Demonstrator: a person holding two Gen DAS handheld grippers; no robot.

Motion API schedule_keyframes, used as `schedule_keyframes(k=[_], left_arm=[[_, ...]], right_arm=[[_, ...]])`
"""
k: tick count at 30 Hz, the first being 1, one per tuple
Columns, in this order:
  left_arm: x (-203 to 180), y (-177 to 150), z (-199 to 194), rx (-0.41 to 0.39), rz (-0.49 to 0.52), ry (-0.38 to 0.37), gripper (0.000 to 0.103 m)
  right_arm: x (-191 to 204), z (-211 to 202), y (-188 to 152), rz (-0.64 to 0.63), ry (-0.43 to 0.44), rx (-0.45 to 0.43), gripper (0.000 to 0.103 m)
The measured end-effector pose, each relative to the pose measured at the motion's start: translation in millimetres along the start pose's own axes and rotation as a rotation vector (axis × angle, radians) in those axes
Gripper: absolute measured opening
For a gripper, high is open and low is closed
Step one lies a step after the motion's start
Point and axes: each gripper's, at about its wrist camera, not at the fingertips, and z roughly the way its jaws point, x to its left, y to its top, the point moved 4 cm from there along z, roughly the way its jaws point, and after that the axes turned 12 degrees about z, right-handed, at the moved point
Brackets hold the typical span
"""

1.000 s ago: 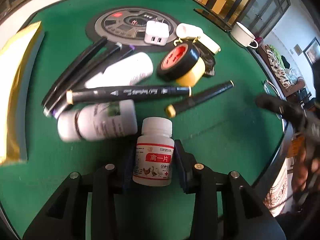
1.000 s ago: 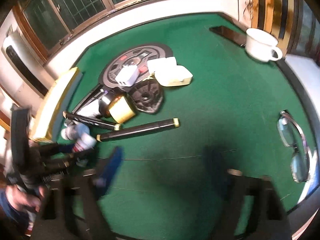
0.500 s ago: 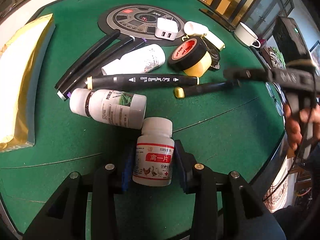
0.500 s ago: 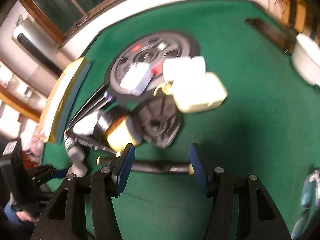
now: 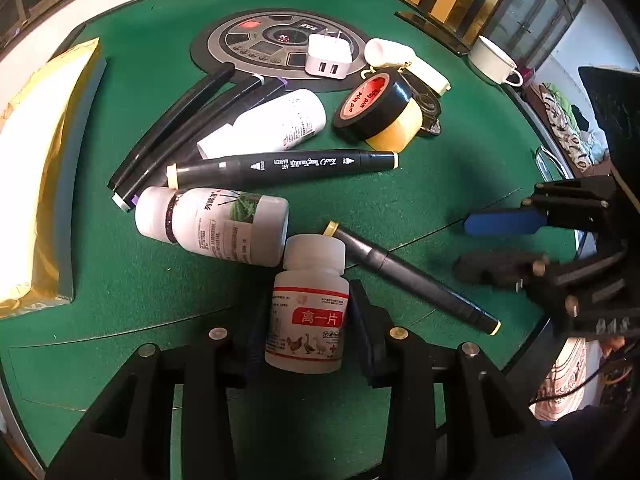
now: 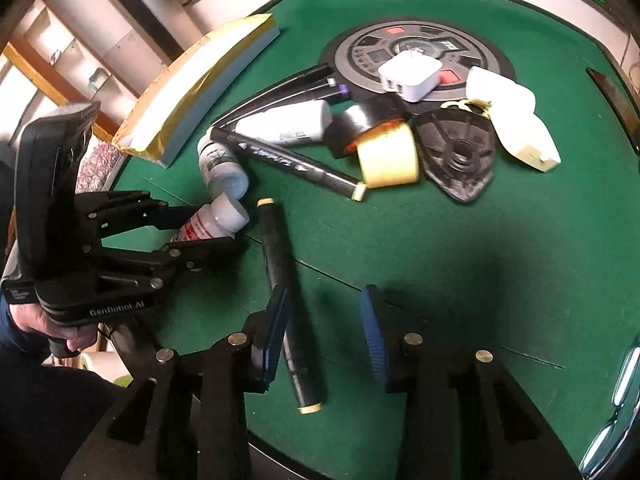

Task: Organize rigid objects
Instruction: 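Grasp a black marker with the right gripper while the left gripper holds the bottle, then carry bottle and marker into the tray and open both grippers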

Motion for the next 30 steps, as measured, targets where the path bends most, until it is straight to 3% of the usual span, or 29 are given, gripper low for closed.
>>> schedule_keyframes(k=[2,9,11,13,20,30], left_arm=[[1.3,-1.3,-0.7,-0.006,-0.008,-0.003,0.036],[3.1,-11.3,-6.1,-0.009,-0.025,-0.019,0.035],[4.3,-15.1,-8.1,-0.016,-0.037,-0.03,0.035],[5.8,-17.9,-10.2,-0.024,-0.047,-0.043,0.035],[9.7,-22.3,-23.6,-0.069,-0.07,-0.065,0.036],[33.1,-21.0,-61.6,-0.158,-0.124,-0.055,0.036]], right_arm=[[11.8,2.0,-3.9,-0.028,0.017,0.008,0.033],[37.5,28.4,-14.3,-0.094,-0.056,0.042,0.033],[42.1,36.1,-18.6,-0.12,-0.116,0.035,0.023],[43.2,38.5,-19.9,-0.098,-0.124,0.031,0.014],[39.1,32.4,-18.7,0.068,0.017,0.001,0.013],[52.7,-2.5,-4.5,0.119,0.109,-0.071,0.014]])
